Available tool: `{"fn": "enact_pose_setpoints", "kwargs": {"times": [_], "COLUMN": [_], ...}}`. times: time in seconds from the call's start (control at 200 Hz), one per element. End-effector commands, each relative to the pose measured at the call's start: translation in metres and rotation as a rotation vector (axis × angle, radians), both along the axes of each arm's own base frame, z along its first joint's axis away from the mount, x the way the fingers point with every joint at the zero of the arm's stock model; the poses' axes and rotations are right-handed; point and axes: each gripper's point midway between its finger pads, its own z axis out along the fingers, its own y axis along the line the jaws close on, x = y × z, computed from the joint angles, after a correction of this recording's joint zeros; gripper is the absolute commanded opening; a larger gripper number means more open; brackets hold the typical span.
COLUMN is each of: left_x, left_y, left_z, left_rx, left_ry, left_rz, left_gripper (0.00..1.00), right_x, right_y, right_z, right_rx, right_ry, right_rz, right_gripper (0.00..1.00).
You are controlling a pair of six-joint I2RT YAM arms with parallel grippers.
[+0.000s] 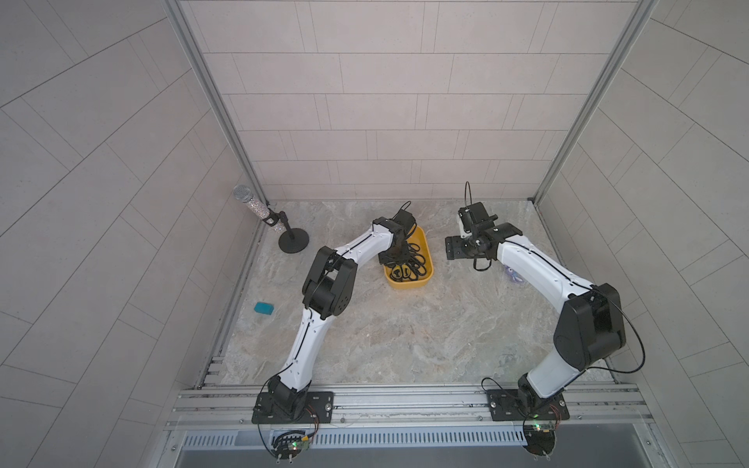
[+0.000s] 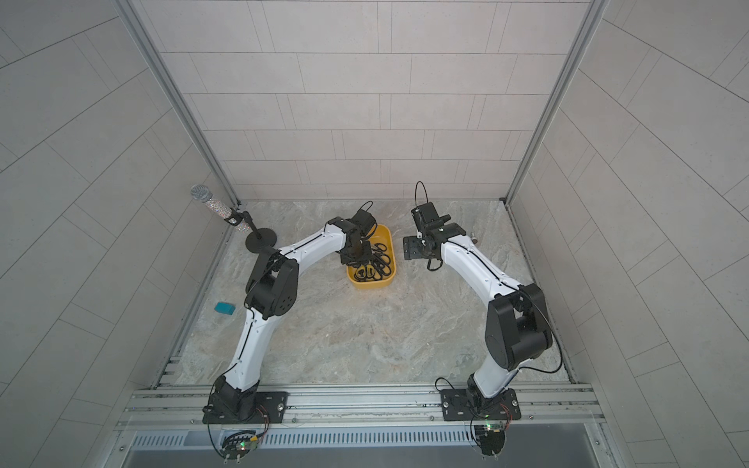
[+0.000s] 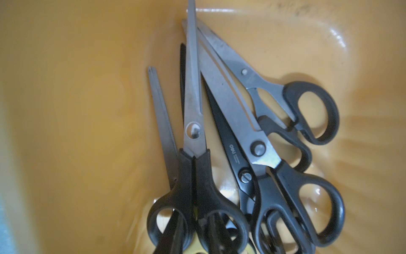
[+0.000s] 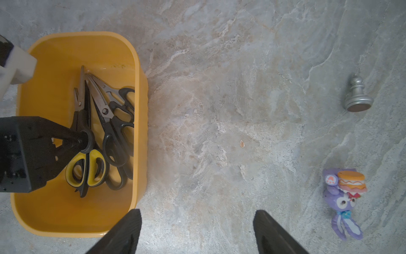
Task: Take the scissors out of the storage box
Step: Pick up the scissors from the storage box.
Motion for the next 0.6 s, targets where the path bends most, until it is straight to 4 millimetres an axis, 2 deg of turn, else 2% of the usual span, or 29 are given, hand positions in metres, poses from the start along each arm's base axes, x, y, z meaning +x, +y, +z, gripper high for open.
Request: {"fn": "enact_pose_setpoints", "kwargs": {"times": [0.0,0.135,0.215,0.315,0.48,0.595], "left_x": [-0.027,-0.022,-0.025,-0.031,-0.028,-0.026], "left_y": [0.028,0.028,0.027,0.026,0.024,0.018], "left_z": [-0.026,0.010,0.023,0.032,0.050,0.050], "left_rx": [0.125,0.122,0.112,0.106,0.117,0.103], "left_ry": [0.111,0.037,0.023,0.013,-0.047,-0.040], "left_rz": [-0.021,-0.052,-0.065,-0.077,-0.102,-0.123], "left_gripper": [0.00,0.00,0.00,0.00,0.00,0.00], "right_x": [0.001,0.003,0.005,0.007,0.009,0.010], "right_y": [-0.001,0.000,0.001,0.002,0.003,0.005], "right_z": [0.017,0.019,0.020,0.021,0.022,0.023], "right_rx": [0.020,0.022,0.025,0.029,0.036,0.041], "right_ry": [-0.045,-0.049,-0.052,-0.053,-0.053,-0.053], "right_rz": [-0.012,-0.012,-0.009,-0.008,-0.009,-0.007], "right_gripper": [0.85,0.85,0.85,0.85,0.85,0.85]}}
